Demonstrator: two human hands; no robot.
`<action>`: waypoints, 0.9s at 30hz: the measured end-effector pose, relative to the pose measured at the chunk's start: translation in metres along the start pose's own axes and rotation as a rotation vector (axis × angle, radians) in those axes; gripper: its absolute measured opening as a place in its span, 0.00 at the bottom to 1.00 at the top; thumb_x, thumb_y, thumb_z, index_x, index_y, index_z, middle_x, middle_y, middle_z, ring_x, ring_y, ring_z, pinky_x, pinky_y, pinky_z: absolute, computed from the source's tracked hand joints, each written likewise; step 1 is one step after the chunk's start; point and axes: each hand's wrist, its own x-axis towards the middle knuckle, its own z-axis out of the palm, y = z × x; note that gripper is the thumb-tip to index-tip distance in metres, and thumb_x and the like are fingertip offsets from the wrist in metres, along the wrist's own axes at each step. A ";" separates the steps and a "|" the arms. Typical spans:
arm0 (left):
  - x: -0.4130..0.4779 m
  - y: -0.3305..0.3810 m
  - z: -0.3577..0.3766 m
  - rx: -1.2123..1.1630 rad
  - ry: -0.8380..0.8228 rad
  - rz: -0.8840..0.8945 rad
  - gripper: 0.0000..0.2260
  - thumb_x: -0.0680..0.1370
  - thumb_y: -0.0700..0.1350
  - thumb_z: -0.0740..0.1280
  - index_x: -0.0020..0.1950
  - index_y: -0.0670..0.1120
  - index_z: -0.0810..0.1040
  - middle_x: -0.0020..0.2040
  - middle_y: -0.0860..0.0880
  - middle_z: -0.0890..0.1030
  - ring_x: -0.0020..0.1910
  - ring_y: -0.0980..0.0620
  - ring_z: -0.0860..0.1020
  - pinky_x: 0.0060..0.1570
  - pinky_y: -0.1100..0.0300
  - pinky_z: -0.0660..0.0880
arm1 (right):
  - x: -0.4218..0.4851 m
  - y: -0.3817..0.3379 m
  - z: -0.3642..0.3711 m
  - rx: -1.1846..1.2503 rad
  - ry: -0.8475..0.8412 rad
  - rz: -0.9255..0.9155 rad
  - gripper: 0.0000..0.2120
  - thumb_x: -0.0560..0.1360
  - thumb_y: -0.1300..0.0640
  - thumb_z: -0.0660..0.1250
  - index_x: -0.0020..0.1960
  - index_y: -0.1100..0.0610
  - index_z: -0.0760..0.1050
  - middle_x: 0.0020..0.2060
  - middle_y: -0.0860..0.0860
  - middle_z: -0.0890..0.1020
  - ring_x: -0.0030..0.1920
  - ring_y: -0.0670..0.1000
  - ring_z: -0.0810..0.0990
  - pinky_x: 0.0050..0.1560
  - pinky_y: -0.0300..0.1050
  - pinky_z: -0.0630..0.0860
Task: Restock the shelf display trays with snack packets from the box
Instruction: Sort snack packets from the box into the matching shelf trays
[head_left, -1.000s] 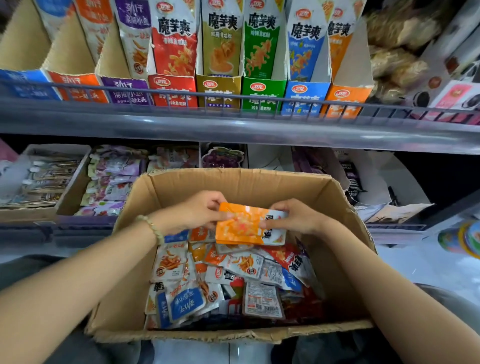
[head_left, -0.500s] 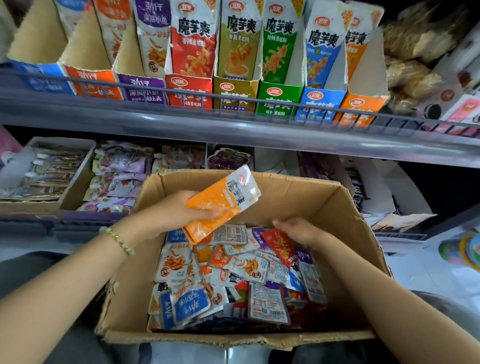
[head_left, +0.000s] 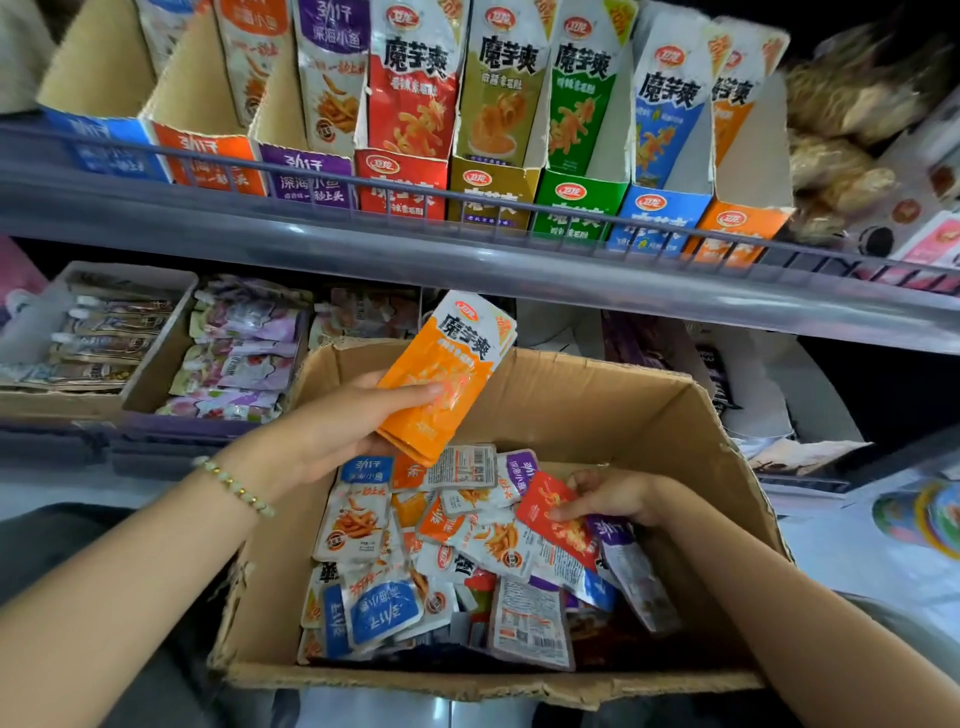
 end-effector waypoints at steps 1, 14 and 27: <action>-0.001 0.001 0.000 -0.038 -0.027 0.003 0.19 0.74 0.47 0.68 0.64 0.47 0.74 0.52 0.46 0.84 0.50 0.49 0.83 0.45 0.59 0.81 | -0.004 -0.003 0.000 -0.016 -0.037 -0.012 0.24 0.65 0.50 0.78 0.57 0.54 0.75 0.53 0.55 0.84 0.55 0.55 0.83 0.61 0.55 0.77; -0.015 0.018 -0.006 -0.158 -0.184 0.080 0.21 0.71 0.42 0.66 0.64 0.44 0.74 0.54 0.40 0.83 0.50 0.43 0.83 0.41 0.56 0.82 | -0.090 -0.039 -0.012 0.383 0.201 -0.688 0.10 0.65 0.59 0.75 0.46 0.54 0.84 0.45 0.58 0.86 0.42 0.53 0.85 0.44 0.44 0.82; -0.021 0.014 -0.013 -0.057 -0.225 0.114 0.23 0.70 0.42 0.69 0.65 0.49 0.73 0.55 0.44 0.83 0.53 0.44 0.82 0.48 0.53 0.81 | -0.080 -0.047 0.001 0.617 0.113 -0.597 0.16 0.66 0.61 0.72 0.53 0.61 0.80 0.46 0.59 0.85 0.41 0.53 0.85 0.42 0.45 0.82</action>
